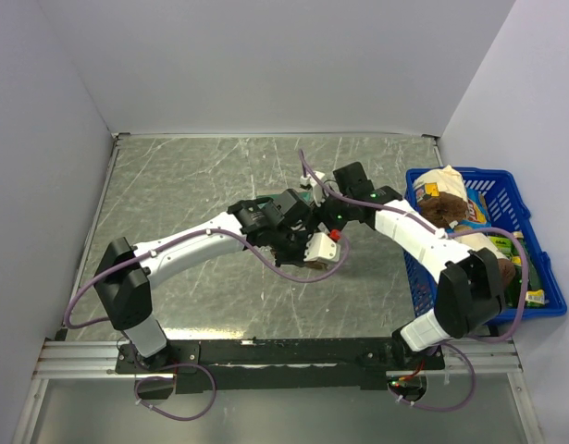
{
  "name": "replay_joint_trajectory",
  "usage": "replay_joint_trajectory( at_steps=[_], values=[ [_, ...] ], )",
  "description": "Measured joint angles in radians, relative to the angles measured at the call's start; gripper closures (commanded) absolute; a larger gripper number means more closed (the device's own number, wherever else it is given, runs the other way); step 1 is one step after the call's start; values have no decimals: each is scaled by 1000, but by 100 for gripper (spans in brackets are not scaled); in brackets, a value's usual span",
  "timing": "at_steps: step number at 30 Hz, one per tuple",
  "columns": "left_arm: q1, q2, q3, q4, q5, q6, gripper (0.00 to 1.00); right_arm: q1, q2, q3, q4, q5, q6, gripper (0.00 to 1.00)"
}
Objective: Organize the sunglasses
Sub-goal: Close the right temple of the sunglasses at the center of the board.
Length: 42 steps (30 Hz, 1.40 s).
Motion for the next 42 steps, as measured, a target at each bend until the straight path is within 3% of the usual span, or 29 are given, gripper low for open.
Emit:
replay_joint_trajectory(
  at_steps=[21,31,42],
  values=[
    [-17,5,1,-19,3,-3,96,47,53,9,-86,-288,-101,13],
    [-20,5,1,-16,-3,-1,96,30,29,11,-90,-246,-102,10],
    [-60,5,-3,-15,-6,0,96,-127,-92,20,-63,-229,-55,0]
  ],
)
